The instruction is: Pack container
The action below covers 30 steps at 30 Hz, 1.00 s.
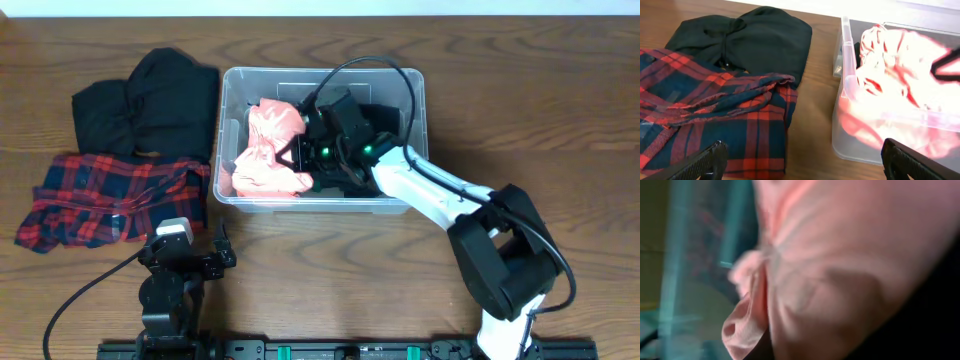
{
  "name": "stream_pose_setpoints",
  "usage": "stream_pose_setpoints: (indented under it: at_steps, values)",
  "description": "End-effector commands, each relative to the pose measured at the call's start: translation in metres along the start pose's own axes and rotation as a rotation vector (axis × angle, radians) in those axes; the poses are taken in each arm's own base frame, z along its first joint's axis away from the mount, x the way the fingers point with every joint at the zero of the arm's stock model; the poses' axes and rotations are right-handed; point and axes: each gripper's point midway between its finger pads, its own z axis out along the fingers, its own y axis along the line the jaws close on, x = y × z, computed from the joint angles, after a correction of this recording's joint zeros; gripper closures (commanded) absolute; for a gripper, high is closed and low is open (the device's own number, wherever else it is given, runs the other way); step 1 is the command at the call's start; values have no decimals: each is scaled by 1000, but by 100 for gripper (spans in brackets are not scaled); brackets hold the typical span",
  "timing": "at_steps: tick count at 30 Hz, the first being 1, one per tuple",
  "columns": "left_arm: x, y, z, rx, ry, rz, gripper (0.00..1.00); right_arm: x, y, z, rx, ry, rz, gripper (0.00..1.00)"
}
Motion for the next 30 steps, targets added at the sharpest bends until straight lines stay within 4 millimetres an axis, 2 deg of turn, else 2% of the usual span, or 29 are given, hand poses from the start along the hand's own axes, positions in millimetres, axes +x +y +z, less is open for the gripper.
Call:
stream_pose_setpoints:
  at_steps: [1, 4, 6, 8, 12, 15, 18, 21, 24, 27, 30]
  values:
    - [8, 0, 3, 2, 18, -3, 2, -8, -18, -3, 55, -21, -89, 73]
    - [8, 0, 3, 2, 18, -3, 2, -13, -13, -16, 36, -17, -128, 38]
    - [8, 0, 3, 2, 18, -3, 2, -23, -8, -31, 37, -41, -136, 15]
    - [8, 0, 3, 2, 18, -3, 2, -39, 0, -55, 35, -90, -135, 1]
    - [8, 0, 3, 2, 18, -3, 2, -74, 21, -125, 17, -230, -143, 1]
    - [8, 0, 3, 2, 18, -3, 2, -94, 21, -187, 31, -346, -111, 1]
    - [8, 0, 3, 2, 18, -3, 2, -101, -8, -249, 134, -447, -15, 1]
    - [8, 0, 3, 2, 18, -3, 2, -96, -62, -309, 306, -535, 143, 1]
    - [8, 0, 3, 2, 18, -3, 2, -79, -119, -360, 473, -593, 314, 1]
    - [7, 0, 3, 2, 14, -3, 2, -59, -163, -393, 568, -606, 464, 1]
    - [8, 0, 3, 2, 15, -3, 2, -42, -188, -411, 609, -606, 564, 1]
